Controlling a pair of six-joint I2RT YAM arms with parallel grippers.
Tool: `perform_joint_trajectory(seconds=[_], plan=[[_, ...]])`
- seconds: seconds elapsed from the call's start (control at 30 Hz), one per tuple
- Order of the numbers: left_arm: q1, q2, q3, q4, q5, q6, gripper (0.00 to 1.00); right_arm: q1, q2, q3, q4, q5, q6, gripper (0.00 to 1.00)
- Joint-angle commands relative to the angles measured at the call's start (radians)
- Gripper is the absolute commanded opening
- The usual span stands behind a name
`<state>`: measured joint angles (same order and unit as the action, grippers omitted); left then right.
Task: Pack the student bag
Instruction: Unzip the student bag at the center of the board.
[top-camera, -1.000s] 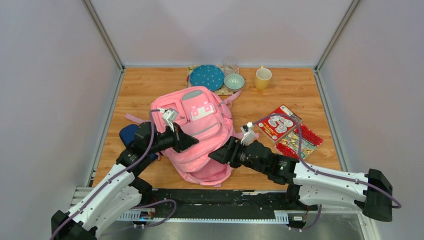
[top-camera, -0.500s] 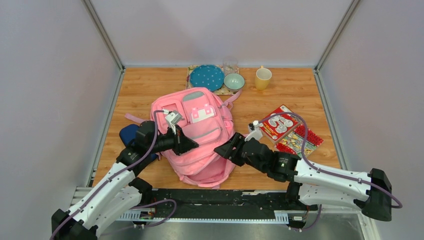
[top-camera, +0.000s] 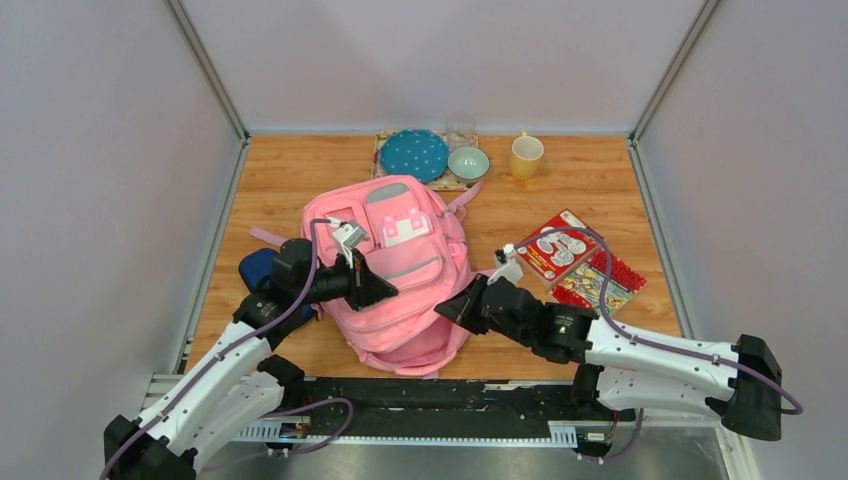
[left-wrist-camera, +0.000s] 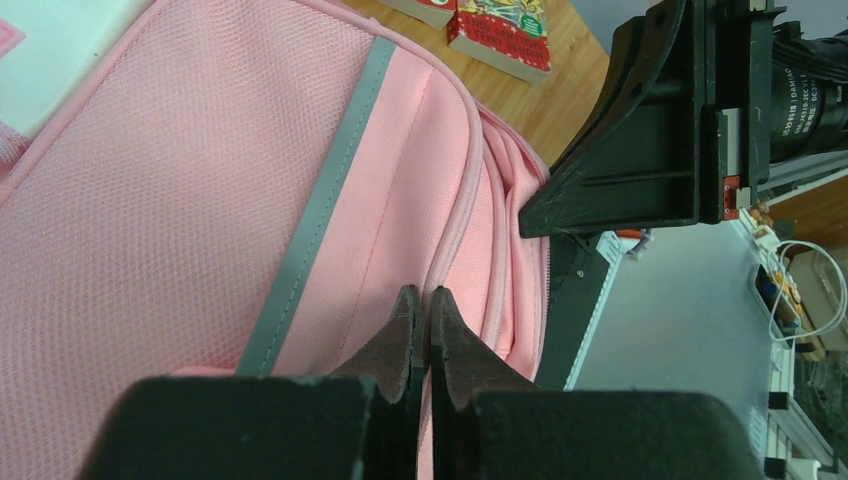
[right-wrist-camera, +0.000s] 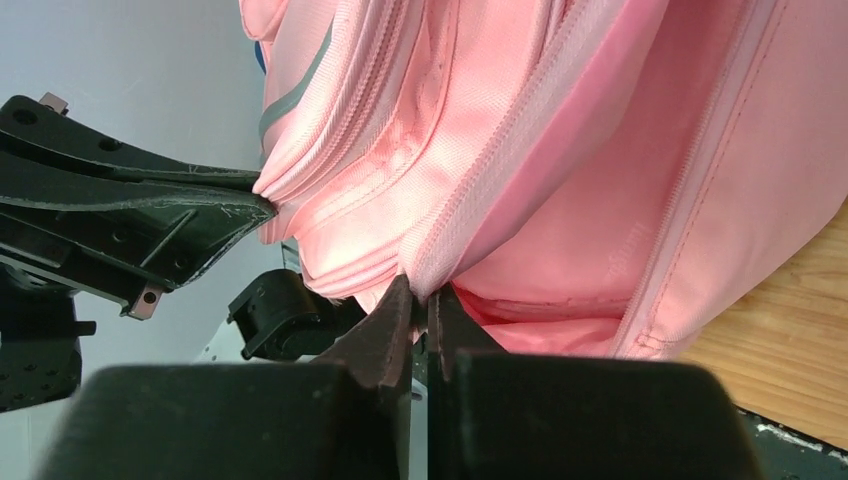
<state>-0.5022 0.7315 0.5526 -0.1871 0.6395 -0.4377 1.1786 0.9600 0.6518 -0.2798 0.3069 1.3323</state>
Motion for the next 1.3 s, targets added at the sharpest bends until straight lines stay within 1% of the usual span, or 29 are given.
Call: perform_joint_trajectory(seconds=[0.0, 0.1, 0.13, 0.2, 0.23, 0.27, 0.3, 0.37, 0.4, 0.47, 0.5, 0.6, 0.67, 0.7, 0.8, 0.87, 1.0, 1.07, 1.17, 1.2, 1.27], plan=[[0.001, -0.017, 0.061, 0.060, 0.034, -0.004, 0.00, 0.001, 0.000, -0.027, 0.013, -0.040, 0.028, 0.00], [0.001, -0.026, 0.055, 0.078, -0.046, -0.033, 0.00, 0.003, -0.015, -0.116, 0.091, -0.063, 0.054, 0.00], [0.001, -0.029, 0.052, 0.086, -0.057, -0.053, 0.00, 0.004, -0.036, -0.142, 0.143, -0.060, 0.067, 0.00], [0.001, -0.029, 0.053, 0.089, -0.078, -0.064, 0.00, 0.003, -0.061, -0.207, 0.194, -0.032, 0.088, 0.00], [0.001, -0.027, 0.055, 0.080, -0.084, -0.061, 0.02, 0.001, -0.072, -0.218, 0.211, -0.020, 0.093, 0.00], [0.001, -0.032, 0.058, 0.051, -0.095, -0.059, 0.07, 0.003, -0.093, -0.218, 0.205, 0.013, 0.094, 0.00], [0.001, -0.037, 0.059, 0.034, -0.115, -0.055, 0.17, 0.003, -0.101, -0.213, 0.197, 0.029, 0.088, 0.00], [-0.001, -0.059, 0.064, -0.047, -0.147, -0.039, 0.28, 0.001, -0.118, -0.201, 0.169, 0.093, 0.090, 0.00], [0.001, -0.073, 0.069, -0.079, -0.191, -0.033, 0.36, -0.003, -0.124, -0.198, 0.168, 0.109, 0.088, 0.00], [0.001, -0.125, 0.073, -0.165, -0.247, -0.032, 0.40, -0.031, -0.136, -0.193, 0.165, 0.126, 0.087, 0.00], [-0.001, -0.145, 0.072, -0.193, -0.303, -0.038, 0.45, -0.046, -0.135, -0.179, 0.165, 0.121, 0.070, 0.00], [-0.001, -0.230, 0.072, -0.268, -0.368, -0.068, 0.47, -0.121, -0.129, -0.143, 0.160, 0.084, 0.050, 0.00], [0.001, -0.268, 0.058, -0.319, -0.357, -0.102, 0.47, -0.169, -0.119, -0.121, 0.163, 0.039, 0.021, 0.00], [0.001, -0.276, 0.044, -0.331, -0.315, -0.119, 0.47, -0.181, -0.112, -0.110, 0.163, 0.023, 0.010, 0.00], [-0.002, -0.308, -0.057, -0.345, -0.230, -0.182, 0.45, -0.191, -0.104, -0.066, 0.160, 0.012, -0.033, 0.00], [-0.013, -0.346, -0.115, -0.373, -0.233, -0.197, 0.44, -0.191, -0.101, -0.040, 0.148, 0.008, -0.050, 0.00], [-0.038, -0.348, -0.146, -0.387, -0.224, -0.188, 0.44, -0.194, -0.104, -0.018, 0.146, -0.002, -0.062, 0.00], [-0.088, -0.310, -0.149, -0.387, -0.222, -0.179, 0.44, -0.198, -0.096, -0.008, 0.145, -0.009, -0.065, 0.00], [-0.166, -0.279, -0.141, -0.385, -0.302, -0.165, 0.43, -0.201, -0.086, 0.003, 0.143, -0.014, -0.071, 0.00], [-0.217, -0.276, -0.146, -0.374, -0.329, -0.167, 0.43, -0.201, -0.083, 0.006, 0.142, -0.012, -0.070, 0.00], [-0.254, -0.264, -0.169, -0.333, -0.325, -0.174, 0.43, -0.203, -0.083, 0.006, 0.143, -0.015, -0.067, 0.00]])
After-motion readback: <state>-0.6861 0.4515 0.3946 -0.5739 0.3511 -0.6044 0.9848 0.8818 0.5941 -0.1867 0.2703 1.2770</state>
